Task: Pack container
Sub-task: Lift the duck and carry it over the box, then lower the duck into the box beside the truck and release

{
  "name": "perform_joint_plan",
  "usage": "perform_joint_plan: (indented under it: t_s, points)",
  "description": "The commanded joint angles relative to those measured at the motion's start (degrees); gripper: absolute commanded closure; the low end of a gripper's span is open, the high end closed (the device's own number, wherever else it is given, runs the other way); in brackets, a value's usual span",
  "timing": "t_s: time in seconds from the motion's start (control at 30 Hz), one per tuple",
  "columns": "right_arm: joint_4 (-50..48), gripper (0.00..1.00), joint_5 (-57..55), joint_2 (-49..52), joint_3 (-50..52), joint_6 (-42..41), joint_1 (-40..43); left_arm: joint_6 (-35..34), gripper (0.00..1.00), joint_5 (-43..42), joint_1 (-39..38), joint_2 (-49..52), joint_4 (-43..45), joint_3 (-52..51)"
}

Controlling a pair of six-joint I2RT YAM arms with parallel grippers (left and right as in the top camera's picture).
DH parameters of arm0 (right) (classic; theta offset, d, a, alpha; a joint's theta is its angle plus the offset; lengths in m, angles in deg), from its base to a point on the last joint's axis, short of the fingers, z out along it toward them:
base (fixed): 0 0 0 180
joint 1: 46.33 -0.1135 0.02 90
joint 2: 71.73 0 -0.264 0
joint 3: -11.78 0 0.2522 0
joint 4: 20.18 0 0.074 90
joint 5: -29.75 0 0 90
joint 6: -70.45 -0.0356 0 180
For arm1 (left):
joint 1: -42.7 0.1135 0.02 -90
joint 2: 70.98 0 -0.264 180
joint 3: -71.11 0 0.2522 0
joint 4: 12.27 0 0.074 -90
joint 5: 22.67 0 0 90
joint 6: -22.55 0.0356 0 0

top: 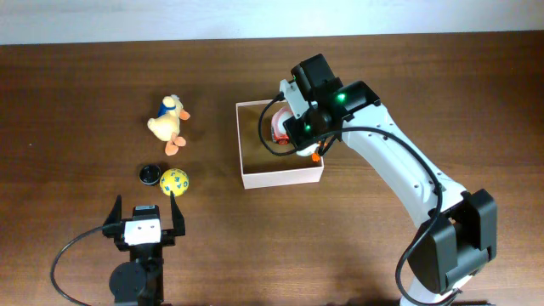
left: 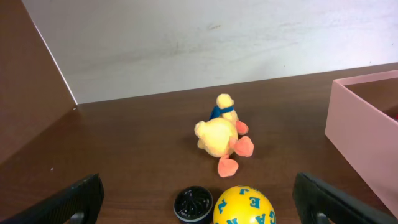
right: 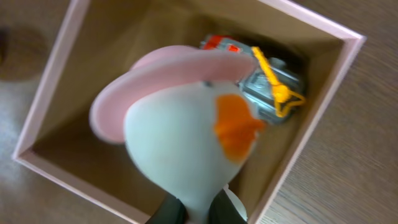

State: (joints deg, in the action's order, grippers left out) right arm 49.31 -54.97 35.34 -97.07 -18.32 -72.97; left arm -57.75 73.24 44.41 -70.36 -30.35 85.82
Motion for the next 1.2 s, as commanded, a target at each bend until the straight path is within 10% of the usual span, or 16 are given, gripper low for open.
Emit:
perform_joint_plan:
  t_s: [0.0,0.43,0.83,1.17]
  points:
    - [-0.3,0.91,-4.0,0.3,-0.8,-3.7,-0.4,0.9,0.01,-0.6,-0.2,-0.3,0.2,-0.4]
    - [-3.5,0.88,-6.6,8.2,2.2,-6.4,-0.3,0.9,0.01,-0.6,-0.2,-0.3,0.2,-0.4]
    - [-2.8,0.55,-7.3,10.3,2.2,-6.4,-0.4,0.9,0.01,-0.6,-0.2,-0.3,0.2,-0.4]
    - [-0.2,0.46,-7.3,8.3,2.2,-6.2,-0.4,0.9,0.01,-0.6,-0.2,-0.3,0.2,-0.4]
